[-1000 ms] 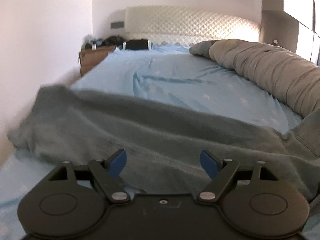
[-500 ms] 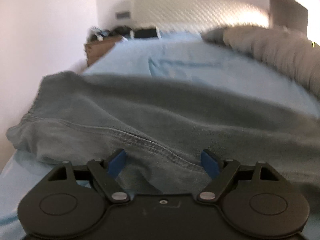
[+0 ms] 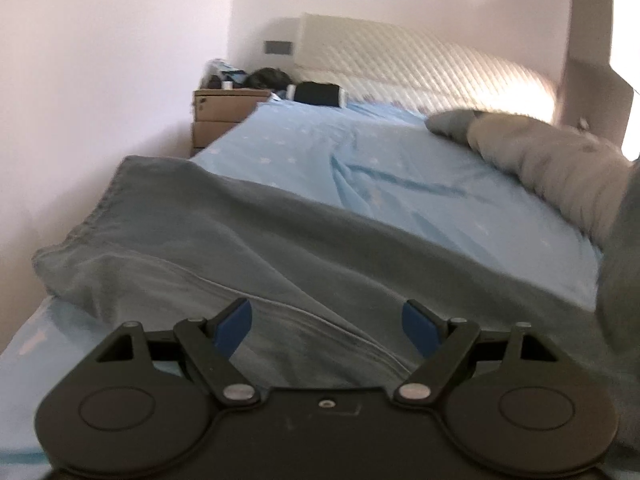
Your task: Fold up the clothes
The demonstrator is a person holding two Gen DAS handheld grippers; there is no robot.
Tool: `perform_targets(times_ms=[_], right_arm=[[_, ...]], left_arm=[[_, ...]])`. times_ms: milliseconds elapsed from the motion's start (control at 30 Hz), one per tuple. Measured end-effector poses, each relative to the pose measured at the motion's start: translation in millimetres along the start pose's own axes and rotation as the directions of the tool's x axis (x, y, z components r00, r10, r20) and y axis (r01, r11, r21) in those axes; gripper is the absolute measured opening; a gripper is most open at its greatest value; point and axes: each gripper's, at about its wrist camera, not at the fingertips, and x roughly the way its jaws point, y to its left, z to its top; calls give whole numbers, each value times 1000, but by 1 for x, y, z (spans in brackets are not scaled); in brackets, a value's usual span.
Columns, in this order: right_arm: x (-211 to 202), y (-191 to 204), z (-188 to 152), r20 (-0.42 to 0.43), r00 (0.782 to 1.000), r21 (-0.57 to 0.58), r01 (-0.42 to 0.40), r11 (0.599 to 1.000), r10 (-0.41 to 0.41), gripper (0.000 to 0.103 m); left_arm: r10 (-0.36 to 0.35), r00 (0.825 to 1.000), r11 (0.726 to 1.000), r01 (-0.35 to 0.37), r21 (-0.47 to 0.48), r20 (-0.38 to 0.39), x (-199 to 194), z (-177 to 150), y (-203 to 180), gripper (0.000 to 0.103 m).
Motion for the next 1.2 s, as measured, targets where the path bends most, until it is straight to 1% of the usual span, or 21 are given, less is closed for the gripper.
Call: perform_targets(times_ms=[100, 233, 333, 433, 500, 567, 633, 700, 767, 800, 833, 867, 900, 933, 1033, 1067, 1133, 1200], right_arm=[[19, 37, -17, -14, 998, -59, -69, 996, 68, 18], [48, 77, -48, -102, 985, -115, -152, 982, 141, 18], [66, 104, -75, -190, 962, -186, -229, 956, 194, 18], [79, 124, -100, -283, 930, -258, -309, 915, 235, 20], [86, 129, -113, -331, 909, -290, -353, 890, 253, 20], [91, 125, -121, -353, 895, -292, -383, 877, 273, 22], [99, 118, -123, -383, 873, -285, -424, 860, 303, 24], [106, 114, -123, -414, 850, -289, -461, 839, 325, 26], [107, 105, -120, -421, 840, -293, -482, 826, 341, 27], [108, 101, -118, -425, 834, -286, -493, 822, 353, 29], [107, 96, -115, -430, 821, -264, -513, 817, 376, 33], [104, 89, -113, -429, 806, -238, -537, 809, 408, 43], [102, 83, -109, -427, 791, -217, -560, 800, 438, 47], [98, 81, -105, -422, 778, -208, -583, 786, 465, 53], [72, 68, -88, -382, 743, -200, -646, 736, 549, 53], [67, 64, -85, -367, 736, -202, -660, 724, 568, 54], [53, 53, -79, -344, 734, -212, -669, 712, 586, 54], [40, 32, -76, -333, 744, -217, -658, 721, 578, 54]], left_arm=[[9, 1000, 999, -9, -41, 13, -3, 6, 13, 80], [26, 999, 995, -24, -94, 30, -8, 11, 29, 80], [29, 999, 992, -24, -126, 35, -10, 14, 38, 80], [33, 999, 988, -26, -151, 42, -12, 15, 45, 80], [27, 999, 985, -20, -174, 42, -13, 16, 50, 80], [16, 999, 980, -6, -198, 49, -17, 16, 54, 80], [1, 998, 976, 12, -217, 61, -21, 14, 56, 80], [-26, 997, 972, 43, -231, 75, -25, 14, 56, 80], [-66, 995, 963, 83, -257, 76, -27, 13, 58, 81], [-86, 993, 957, 103, -271, 76, -28, 12, 59, 81], [-105, 992, 950, 122, -287, 74, -28, 11, 60, 81], [-124, 990, 942, 140, -304, 72, -28, 10, 61, 82], [-143, 987, 934, 157, -322, 68, -27, 9, 62, 82], [-161, 985, 924, 172, -342, 61, -26, 7, 63, 82], [-217, 975, 890, 215, -402, 42, -24, 2, 66, 84], [-238, 971, 878, 229, -421, 32, -22, 0, 67, 84], [-285, 958, 847, 261, -462, 18, -19, -4, 68, 84], [-337, 941, 809, 299, -506, 16, -15, -8, 68, 84]])
